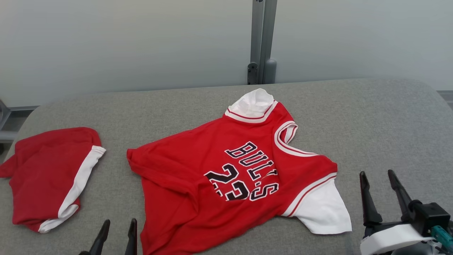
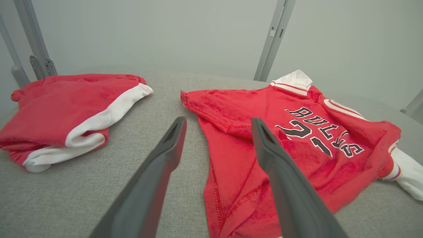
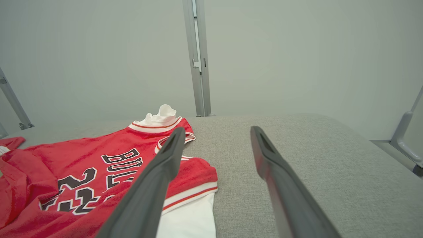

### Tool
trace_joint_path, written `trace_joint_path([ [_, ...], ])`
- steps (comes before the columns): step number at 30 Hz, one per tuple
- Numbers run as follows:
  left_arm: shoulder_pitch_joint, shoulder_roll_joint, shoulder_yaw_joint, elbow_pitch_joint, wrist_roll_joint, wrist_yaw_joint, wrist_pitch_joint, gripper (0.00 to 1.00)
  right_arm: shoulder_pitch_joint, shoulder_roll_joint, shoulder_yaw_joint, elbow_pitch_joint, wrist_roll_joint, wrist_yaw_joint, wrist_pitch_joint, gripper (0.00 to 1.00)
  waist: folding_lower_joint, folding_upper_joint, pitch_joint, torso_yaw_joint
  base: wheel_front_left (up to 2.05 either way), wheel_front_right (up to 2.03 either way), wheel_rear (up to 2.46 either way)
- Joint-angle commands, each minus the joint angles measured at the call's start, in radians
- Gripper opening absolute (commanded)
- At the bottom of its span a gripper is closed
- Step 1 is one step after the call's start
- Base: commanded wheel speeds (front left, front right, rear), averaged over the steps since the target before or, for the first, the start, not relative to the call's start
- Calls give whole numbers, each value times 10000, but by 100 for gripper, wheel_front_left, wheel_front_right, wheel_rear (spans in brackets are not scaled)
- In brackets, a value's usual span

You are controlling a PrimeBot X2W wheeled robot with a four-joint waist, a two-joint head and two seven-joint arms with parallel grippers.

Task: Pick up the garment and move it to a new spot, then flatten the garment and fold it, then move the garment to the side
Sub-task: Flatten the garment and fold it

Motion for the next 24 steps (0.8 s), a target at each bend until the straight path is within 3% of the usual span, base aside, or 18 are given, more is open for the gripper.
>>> trace_joint_path([
  [1, 216, 223, -171, 158, -175, -29, 24, 100, -11, -123, 150, 273, 235, 1, -11, 100, 0, 0, 33, -48, 0, 0, 0],
  [7, 629, 994, -1202, 10, -933, -28, 1685, 100, -322, -1355, 1601, 707, 889, 1, 2441, 100, 0, 0, 257, -48, 0, 0, 0],
  [12, 516, 1240, -1558, 146, -1327, -28, 2468, 100, -257, -1833, 2011, 851, 1441, -6, 4026, 100, 0, 0, 506, 45, 0, 0, 0],
  [24, -301, 1353, -2257, 848, -1636, -29, 2503, 100, -877, -1843, 2246, 1312, 1419, -6, 4508, 100, 0, 0, 1388, 50, 0, 0, 0],
])
